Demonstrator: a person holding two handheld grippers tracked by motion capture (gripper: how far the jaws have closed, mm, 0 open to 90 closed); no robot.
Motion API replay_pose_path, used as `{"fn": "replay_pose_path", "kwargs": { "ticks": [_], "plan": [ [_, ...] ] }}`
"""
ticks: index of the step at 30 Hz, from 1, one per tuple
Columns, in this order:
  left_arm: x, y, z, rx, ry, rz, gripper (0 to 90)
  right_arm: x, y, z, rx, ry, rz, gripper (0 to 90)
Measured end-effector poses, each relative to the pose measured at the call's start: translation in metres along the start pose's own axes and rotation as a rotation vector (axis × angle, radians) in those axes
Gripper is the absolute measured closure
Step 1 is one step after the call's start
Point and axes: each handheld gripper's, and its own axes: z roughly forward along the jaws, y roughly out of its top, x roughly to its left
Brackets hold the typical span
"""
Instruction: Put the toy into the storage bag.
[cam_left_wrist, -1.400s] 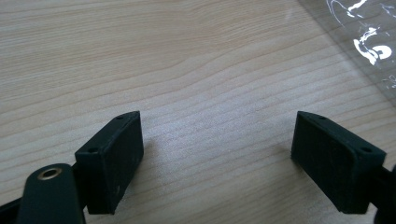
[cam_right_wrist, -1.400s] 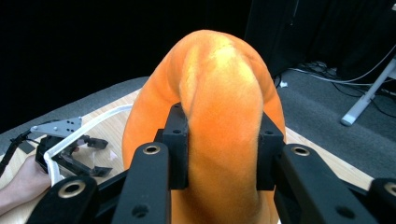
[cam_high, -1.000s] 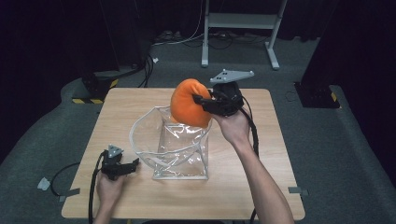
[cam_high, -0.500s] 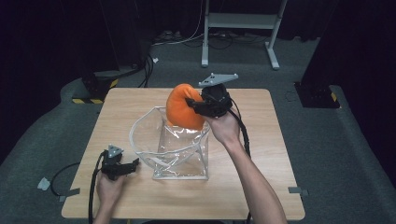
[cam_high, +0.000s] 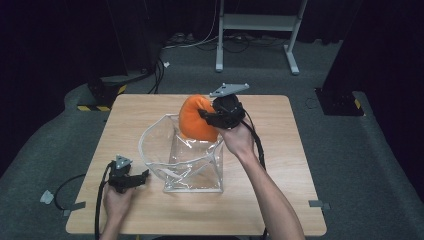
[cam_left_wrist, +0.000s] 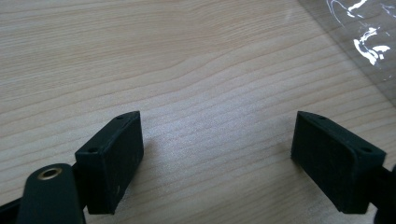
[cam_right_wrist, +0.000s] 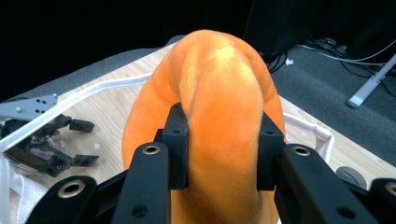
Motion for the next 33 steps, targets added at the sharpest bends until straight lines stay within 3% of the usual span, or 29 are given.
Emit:
{"fn": "replay_pose_path", "kwargs": {
  "ticks": [15,33],
  "plan": [
    [0.0,0.0,0.0,0.0,0.0,0.0,17.1,0.0,-0.009,0.017,0.046,-0.014,-0.039,65.6],
    [0.0,0.0,0.0,0.0,0.0,0.0,17.1,-0.004,-0.023,0.039,0.113,-0.015,-0.046,63.5]
  ]
}}
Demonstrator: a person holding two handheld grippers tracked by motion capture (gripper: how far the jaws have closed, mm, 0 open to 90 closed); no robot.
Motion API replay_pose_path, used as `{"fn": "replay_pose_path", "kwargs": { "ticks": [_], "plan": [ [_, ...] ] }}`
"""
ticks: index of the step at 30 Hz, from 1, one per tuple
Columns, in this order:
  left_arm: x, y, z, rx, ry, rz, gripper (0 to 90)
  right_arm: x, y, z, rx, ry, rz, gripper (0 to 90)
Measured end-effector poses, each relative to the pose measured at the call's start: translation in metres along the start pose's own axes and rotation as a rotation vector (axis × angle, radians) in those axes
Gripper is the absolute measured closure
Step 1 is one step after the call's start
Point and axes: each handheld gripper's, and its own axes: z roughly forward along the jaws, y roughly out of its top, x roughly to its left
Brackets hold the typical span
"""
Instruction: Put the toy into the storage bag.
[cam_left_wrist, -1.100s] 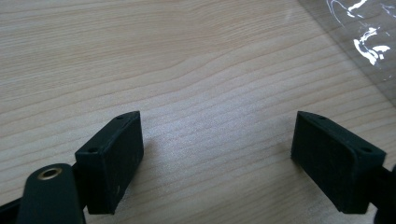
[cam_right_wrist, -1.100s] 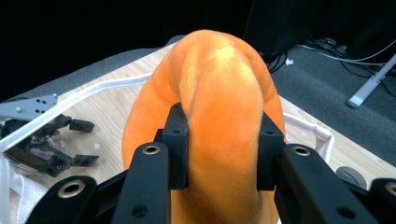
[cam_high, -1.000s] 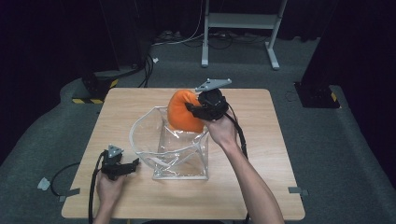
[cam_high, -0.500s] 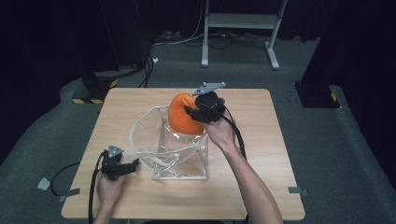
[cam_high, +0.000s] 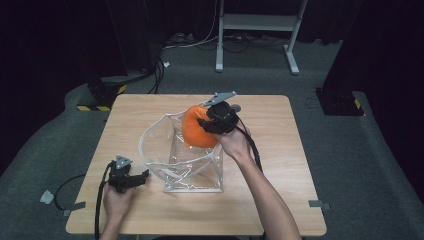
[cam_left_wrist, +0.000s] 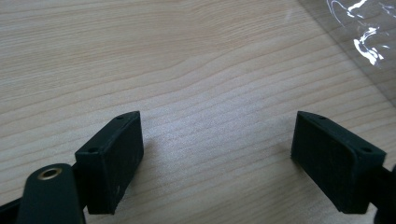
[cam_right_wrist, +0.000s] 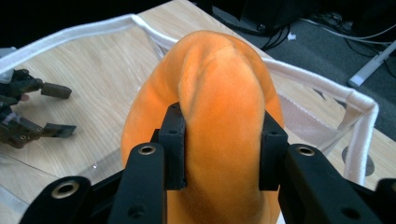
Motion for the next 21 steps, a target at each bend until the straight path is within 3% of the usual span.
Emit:
{"fn": "replay_pose_path", "kwargs": {
  "ticks": [21],
  "plan": [
    [0.0,0.0,0.0,0.0,0.001,0.0,17.1,-0.006,-0.011,0.018,0.028,0.008,0.019,60.2]
  ]
}}
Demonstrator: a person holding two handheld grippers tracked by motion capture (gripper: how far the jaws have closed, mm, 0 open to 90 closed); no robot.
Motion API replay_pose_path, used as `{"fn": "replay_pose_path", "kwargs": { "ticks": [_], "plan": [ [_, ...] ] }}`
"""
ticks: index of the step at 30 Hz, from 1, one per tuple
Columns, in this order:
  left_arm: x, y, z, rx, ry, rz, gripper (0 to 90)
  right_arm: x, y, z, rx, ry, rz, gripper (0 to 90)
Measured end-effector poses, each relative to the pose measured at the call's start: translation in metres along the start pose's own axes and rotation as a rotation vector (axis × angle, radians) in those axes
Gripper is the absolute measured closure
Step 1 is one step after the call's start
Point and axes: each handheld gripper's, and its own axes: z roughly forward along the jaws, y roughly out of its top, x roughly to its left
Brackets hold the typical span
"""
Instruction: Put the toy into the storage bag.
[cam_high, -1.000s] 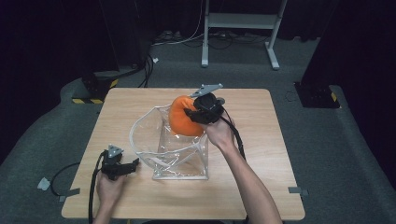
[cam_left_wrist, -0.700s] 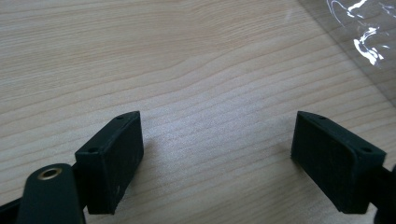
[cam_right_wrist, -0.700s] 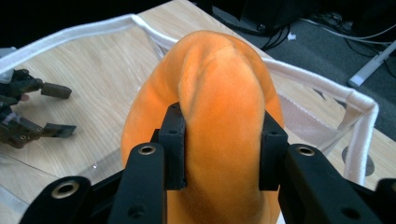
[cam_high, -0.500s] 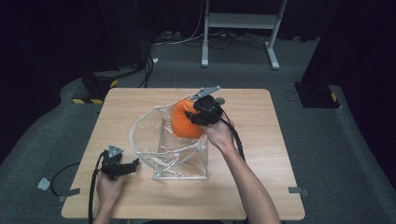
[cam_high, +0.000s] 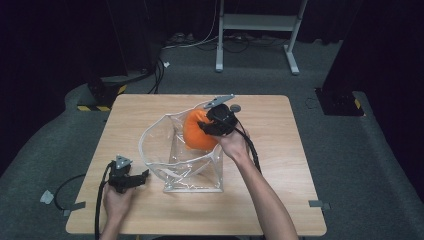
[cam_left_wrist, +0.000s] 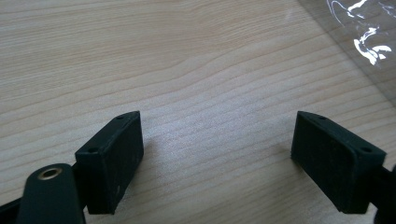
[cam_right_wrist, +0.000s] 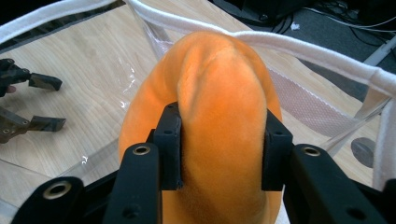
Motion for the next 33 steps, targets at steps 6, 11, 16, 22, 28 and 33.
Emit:
{"fn": "replay_pose_path", "kwargs": {
  "ticks": [6,11,16,22,28,33],
  "plan": [
    [0.0,0.0,0.0,0.0,0.0,0.0,17.1,-0.0019,-0.0028,0.0036,0.017,0.006,0.013,57.1],
    [-0.0002,0.0,0.0,0.0,0.0,-0.001,17.1,-0.0009,-0.0031,0.005,0.029,0.003,0.019,53.5],
    [-0.0002,0.0,0.0,0.001,0.0,-0.001,17.1,0.0003,-0.0034,0.0073,0.047,-0.004,0.005,47.5],
    [0.0,0.0,0.0,0.0,0.0,0.0,17.1,0.0005,-0.0039,0.0088,0.061,0.003,0.006,43.6],
    [-0.0001,0.0,0.0,0.0,0.0,-0.001,17.1,-0.0007,-0.0051,0.0093,0.071,0.02,0.013,40.8],
    [0.0,0.0,0.0,0.0,0.0,0.0,17.1,-0.0022,-0.0056,0.0096,0.079,0.033,0.005,39.4]
  ]
}}
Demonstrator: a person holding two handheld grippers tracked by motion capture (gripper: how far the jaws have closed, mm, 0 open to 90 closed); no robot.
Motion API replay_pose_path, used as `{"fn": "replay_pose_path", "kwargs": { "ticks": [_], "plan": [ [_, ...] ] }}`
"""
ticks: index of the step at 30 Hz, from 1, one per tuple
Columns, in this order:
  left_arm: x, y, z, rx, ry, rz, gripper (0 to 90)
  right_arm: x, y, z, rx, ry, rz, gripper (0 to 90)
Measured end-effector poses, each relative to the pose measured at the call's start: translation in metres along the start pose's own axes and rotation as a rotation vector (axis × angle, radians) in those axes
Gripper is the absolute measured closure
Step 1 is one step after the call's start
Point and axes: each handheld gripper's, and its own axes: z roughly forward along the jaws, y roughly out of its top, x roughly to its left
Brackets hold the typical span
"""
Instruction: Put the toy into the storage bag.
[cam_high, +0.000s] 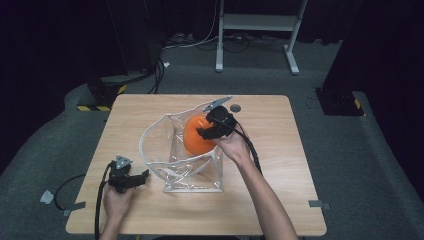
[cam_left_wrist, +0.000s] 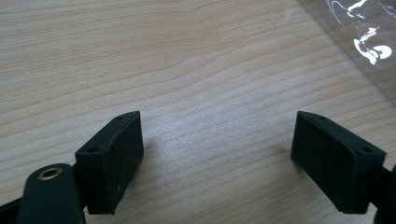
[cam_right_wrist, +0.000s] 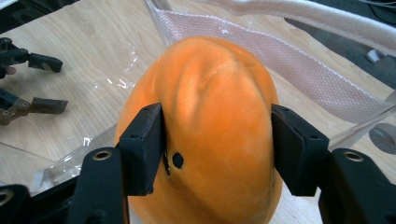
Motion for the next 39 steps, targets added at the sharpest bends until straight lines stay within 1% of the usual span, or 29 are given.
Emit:
{"fn": "replay_pose_path", "kwargs": {
  "ticks": [5,10,14,15,24,26,29,32,34,39],
  "plan": [
    [0.0,0.0,0.0,0.001,-0.001,0.002,17.1,-0.001,0.0,0.001,0.006,0.005,0.016,38.5],
    [0.0,0.0,0.0,0.002,0.0,0.002,17.1,-0.001,-0.001,0.001,0.006,0.011,0.006,38.2],
    [0.0,0.0,0.0,0.002,0.0,0.003,17.0,-0.001,-0.001,0.001,0.003,0.014,0.012,37.8],
    [0.0,0.0,0.0,0.002,0.0,0.003,17.1,-0.001,-0.001,0.001,0.003,0.015,0.006,37.7],
    [0.0,0.0,0.0,0.002,0.0,0.003,17.1,-0.001,-0.001,0.0,-0.001,0.028,0.005,37.1],
    [0.0,0.0,0.0,0.002,-0.001,0.003,17.1,-0.001,-0.002,-0.001,-0.01,0.034,0.007,38.0],
    [0.0,0.0,0.0,0.002,-0.001,0.003,17.1,-0.001,-0.002,-0.004,-0.016,0.036,0.005,38.4],
    [0.0,0.0,0.0,0.002,0.0,0.003,17.1,-0.002,-0.002,-0.005,-0.014,0.029,0.008,39.0],
    [0.0,0.0,0.0,0.002,0.0,0.003,17.1,-0.003,-0.002,-0.006,-0.023,0.033,0.008,39.2],
    [0.0,0.0,0.0,0.002,-0.001,0.004,17.0,-0.003,-0.003,-0.012,-0.066,0.035,0.011,39.4]
  ]
}}
